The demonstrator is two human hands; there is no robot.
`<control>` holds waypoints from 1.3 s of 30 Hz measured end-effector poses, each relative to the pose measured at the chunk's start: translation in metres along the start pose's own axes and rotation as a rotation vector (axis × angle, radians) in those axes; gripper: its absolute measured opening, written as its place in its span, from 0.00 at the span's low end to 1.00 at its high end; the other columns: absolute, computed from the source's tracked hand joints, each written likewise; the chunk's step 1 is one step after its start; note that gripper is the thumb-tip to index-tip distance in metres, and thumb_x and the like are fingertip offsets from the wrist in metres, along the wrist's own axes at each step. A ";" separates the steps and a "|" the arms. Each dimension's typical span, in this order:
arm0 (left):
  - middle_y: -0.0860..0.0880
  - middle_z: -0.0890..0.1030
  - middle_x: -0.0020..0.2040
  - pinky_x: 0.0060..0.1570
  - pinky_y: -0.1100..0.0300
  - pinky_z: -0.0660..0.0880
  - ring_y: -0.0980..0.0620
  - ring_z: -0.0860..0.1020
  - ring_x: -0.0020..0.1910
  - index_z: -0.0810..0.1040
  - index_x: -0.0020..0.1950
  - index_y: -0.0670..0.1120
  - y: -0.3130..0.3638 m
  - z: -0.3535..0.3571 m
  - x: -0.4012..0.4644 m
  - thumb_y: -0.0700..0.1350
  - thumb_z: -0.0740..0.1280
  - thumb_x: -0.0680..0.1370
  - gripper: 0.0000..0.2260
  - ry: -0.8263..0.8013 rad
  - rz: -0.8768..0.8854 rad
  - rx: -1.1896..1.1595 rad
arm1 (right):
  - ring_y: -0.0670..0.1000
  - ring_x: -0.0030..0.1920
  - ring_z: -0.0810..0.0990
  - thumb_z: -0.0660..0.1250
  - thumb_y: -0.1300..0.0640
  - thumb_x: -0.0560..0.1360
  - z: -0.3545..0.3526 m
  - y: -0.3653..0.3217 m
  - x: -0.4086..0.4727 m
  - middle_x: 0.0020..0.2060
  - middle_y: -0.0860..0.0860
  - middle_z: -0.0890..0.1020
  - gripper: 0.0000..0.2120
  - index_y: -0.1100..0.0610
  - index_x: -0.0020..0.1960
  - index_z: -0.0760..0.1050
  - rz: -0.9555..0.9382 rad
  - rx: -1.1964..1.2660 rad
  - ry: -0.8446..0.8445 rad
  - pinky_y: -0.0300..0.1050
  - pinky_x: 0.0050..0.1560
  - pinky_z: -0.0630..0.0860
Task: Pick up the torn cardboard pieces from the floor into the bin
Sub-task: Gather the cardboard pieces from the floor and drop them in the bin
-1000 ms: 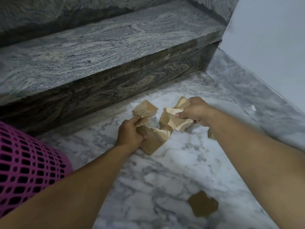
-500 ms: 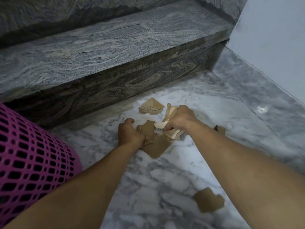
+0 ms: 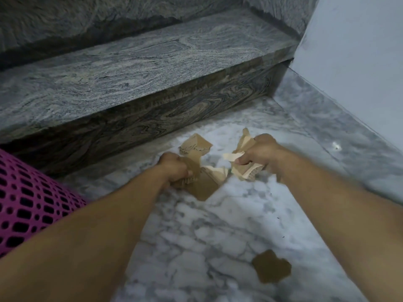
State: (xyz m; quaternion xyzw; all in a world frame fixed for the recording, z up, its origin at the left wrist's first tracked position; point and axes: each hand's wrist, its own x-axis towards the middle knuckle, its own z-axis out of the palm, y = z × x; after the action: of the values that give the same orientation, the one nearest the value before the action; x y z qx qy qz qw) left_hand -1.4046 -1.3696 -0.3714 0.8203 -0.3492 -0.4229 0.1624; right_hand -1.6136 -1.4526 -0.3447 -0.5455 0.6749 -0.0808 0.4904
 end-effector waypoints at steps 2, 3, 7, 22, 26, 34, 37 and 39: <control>0.45 0.81 0.48 0.41 0.60 0.76 0.50 0.79 0.43 0.78 0.59 0.38 0.013 -0.006 0.014 0.41 0.74 0.73 0.16 0.015 0.059 0.065 | 0.58 0.46 0.83 0.81 0.66 0.63 -0.022 0.006 -0.004 0.45 0.57 0.83 0.19 0.63 0.45 0.72 0.021 -0.068 0.008 0.49 0.49 0.81; 0.43 0.81 0.52 0.47 0.58 0.78 0.48 0.79 0.48 0.78 0.60 0.38 0.021 -0.007 0.020 0.42 0.74 0.73 0.18 0.031 0.087 0.100 | 0.57 0.46 0.82 0.81 0.65 0.64 -0.031 0.011 -0.005 0.43 0.56 0.81 0.20 0.64 0.45 0.70 0.030 -0.108 0.004 0.47 0.46 0.79; 0.40 0.80 0.52 0.49 0.52 0.76 0.41 0.79 0.50 0.77 0.60 0.34 0.043 -0.004 0.038 0.40 0.71 0.74 0.16 0.078 0.153 0.113 | 0.56 0.48 0.78 0.79 0.59 0.69 -0.049 0.032 -0.012 0.50 0.56 0.79 0.27 0.65 0.62 0.71 0.083 -0.412 -0.050 0.46 0.40 0.76; 0.37 0.75 0.64 0.62 0.49 0.73 0.38 0.75 0.63 0.73 0.67 0.36 0.049 0.037 0.044 0.61 0.61 0.77 0.31 0.276 0.101 0.084 | 0.55 0.54 0.77 0.79 0.57 0.67 -0.044 0.070 -0.011 0.55 0.52 0.78 0.32 0.56 0.67 0.69 -0.017 -0.423 0.074 0.51 0.59 0.76; 0.40 0.78 0.60 0.54 0.51 0.77 0.40 0.78 0.56 0.74 0.63 0.38 0.036 0.042 0.030 0.64 0.62 0.72 0.33 0.231 0.073 -0.050 | 0.56 0.60 0.75 0.79 0.60 0.67 -0.043 0.073 -0.028 0.60 0.52 0.75 0.36 0.57 0.71 0.67 -0.054 -0.376 -0.003 0.50 0.61 0.75; 0.49 0.71 0.41 0.48 0.63 0.68 0.48 0.72 0.49 0.66 0.38 0.47 0.000 0.038 -0.018 0.34 0.66 0.74 0.13 0.144 0.109 -0.074 | 0.51 0.53 0.76 0.80 0.57 0.65 -0.025 0.089 -0.093 0.54 0.49 0.75 0.27 0.48 0.60 0.73 -0.187 -0.553 -0.358 0.41 0.42 0.75; 0.51 0.66 0.38 0.44 0.60 0.68 0.48 0.70 0.46 0.67 0.43 0.45 -0.011 0.038 -0.049 0.36 0.69 0.74 0.11 0.127 0.074 -0.051 | 0.52 0.52 0.77 0.79 0.56 0.65 -0.001 0.108 -0.114 0.55 0.49 0.76 0.27 0.47 0.61 0.74 -0.218 -0.739 -0.404 0.42 0.42 0.74; 0.49 0.68 0.40 0.42 0.58 0.68 0.46 0.70 0.45 0.67 0.47 0.44 -0.019 0.037 -0.071 0.38 0.69 0.75 0.10 0.125 0.060 -0.030 | 0.53 0.50 0.77 0.77 0.57 0.67 0.014 0.120 -0.129 0.56 0.52 0.76 0.25 0.52 0.62 0.75 -0.222 -0.835 -0.336 0.45 0.46 0.77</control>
State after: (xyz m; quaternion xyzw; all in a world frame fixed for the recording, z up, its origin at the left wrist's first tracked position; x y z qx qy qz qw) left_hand -1.4546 -1.3050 -0.3631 0.8318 -0.3563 -0.3710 0.2086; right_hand -1.6917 -1.2946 -0.3548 -0.7707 0.4982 0.2353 0.3199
